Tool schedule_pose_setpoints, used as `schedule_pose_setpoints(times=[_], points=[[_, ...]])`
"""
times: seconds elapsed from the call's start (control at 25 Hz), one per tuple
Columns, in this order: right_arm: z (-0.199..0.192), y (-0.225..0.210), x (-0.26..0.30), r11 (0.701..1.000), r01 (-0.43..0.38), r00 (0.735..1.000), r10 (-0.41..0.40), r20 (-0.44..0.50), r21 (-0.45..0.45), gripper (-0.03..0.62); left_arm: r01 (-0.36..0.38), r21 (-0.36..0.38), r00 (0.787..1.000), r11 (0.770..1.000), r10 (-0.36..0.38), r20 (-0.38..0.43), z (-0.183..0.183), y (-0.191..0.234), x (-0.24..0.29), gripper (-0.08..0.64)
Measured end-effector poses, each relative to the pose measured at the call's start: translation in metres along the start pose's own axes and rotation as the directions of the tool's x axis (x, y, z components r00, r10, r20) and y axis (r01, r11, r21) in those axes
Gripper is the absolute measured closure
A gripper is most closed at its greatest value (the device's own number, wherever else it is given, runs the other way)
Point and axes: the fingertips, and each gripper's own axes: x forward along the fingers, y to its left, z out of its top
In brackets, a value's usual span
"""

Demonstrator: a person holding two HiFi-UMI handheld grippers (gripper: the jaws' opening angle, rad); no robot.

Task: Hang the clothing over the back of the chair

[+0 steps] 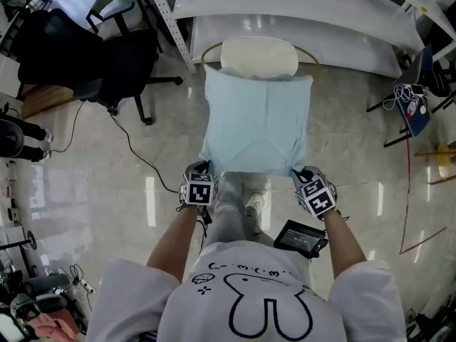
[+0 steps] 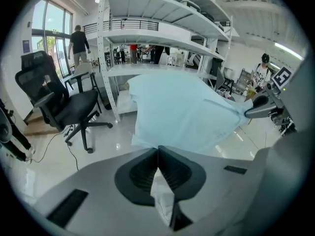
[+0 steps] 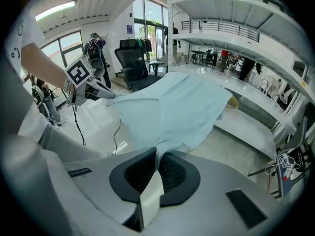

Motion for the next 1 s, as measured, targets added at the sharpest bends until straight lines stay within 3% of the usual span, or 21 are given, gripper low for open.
schedule_pose_setpoints(times=[0.24,0.68,1.0], points=[[-0.008,-0.013,0.014,0.995,0.066,0.997,-0.063,-0.042,0.074,0.575,0.015,-0.097,0.998,0.995,-0.021,-0.056,-0.002,0.004,0.014,0.531],[0.023,-0.061,0.056,0.971,0.188,0.981,-0.179,-0.073,0.147,0.554,0.012,-0.112,1.0,0.994,-0.014,-0.017,0.052,0.023,0.055,0.529],[0.037,-0.094,0.094,0.95,0.232,0.972,-0.221,-0.074,0.207,0.546,0.039,-0.133,0.999,0.99,-0.037,0.018,0.091,0.033,0.101,0.528]])
